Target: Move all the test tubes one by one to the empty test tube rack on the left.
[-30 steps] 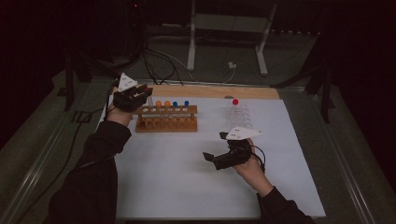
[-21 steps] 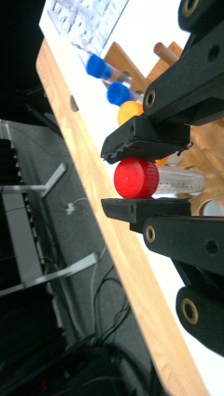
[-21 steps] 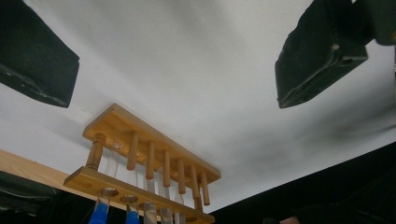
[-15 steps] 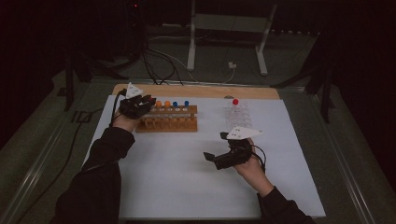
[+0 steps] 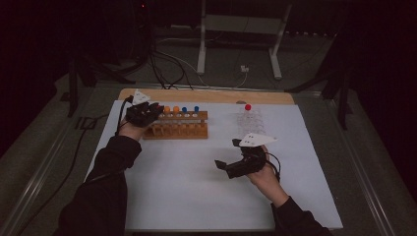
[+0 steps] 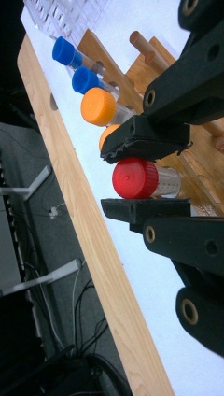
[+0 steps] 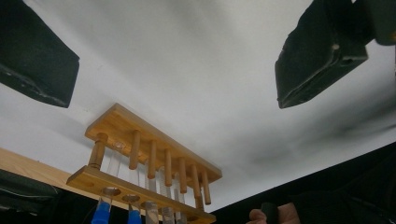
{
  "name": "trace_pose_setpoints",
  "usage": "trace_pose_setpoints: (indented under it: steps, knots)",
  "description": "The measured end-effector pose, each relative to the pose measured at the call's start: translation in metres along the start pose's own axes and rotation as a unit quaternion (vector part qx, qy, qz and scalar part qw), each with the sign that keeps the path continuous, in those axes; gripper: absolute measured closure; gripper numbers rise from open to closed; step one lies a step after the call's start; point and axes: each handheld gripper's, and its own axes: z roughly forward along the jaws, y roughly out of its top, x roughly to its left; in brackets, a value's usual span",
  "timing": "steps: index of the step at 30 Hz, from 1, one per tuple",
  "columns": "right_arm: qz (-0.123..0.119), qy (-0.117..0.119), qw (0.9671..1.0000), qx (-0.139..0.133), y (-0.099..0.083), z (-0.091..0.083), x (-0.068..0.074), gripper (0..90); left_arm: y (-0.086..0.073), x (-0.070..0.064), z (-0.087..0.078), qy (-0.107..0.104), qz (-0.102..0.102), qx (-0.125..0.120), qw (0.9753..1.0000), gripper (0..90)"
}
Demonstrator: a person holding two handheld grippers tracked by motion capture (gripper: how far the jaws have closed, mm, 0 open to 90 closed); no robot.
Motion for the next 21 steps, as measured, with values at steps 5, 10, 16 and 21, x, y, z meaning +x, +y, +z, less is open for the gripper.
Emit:
trace_pose_setpoints:
  steps: [5, 10, 16, 21]
  knots:
    - [0.0, -0.002, 1.0, -0.001, 0.001, -0.001, 0.0, 0.0, 0.0, 0.0, -0.003, 0.002, 0.0, 0.003, 1.0, 61.8]
    - [0.0, -0.007, 1.0, -0.006, 0.001, -0.003, -0.002, 0.0, 0.0, 0.0, -0.016, -0.012, -0.006, -0.001, 0.9999, 45.6]
    - [0.002, -0.02, 0.9997, -0.016, 0.005, -0.009, -0.008, 0.0, -0.004, -0.004, -0.035, -0.043, -0.005, 0.001, 0.999, 28.4]
    - [0.002, -0.033, 0.9992, -0.024, 0.009, -0.014, -0.018, 0.0, -0.013, -0.016, -0.052, -0.071, 0.006, 0.011, 0.9974, 10.4]
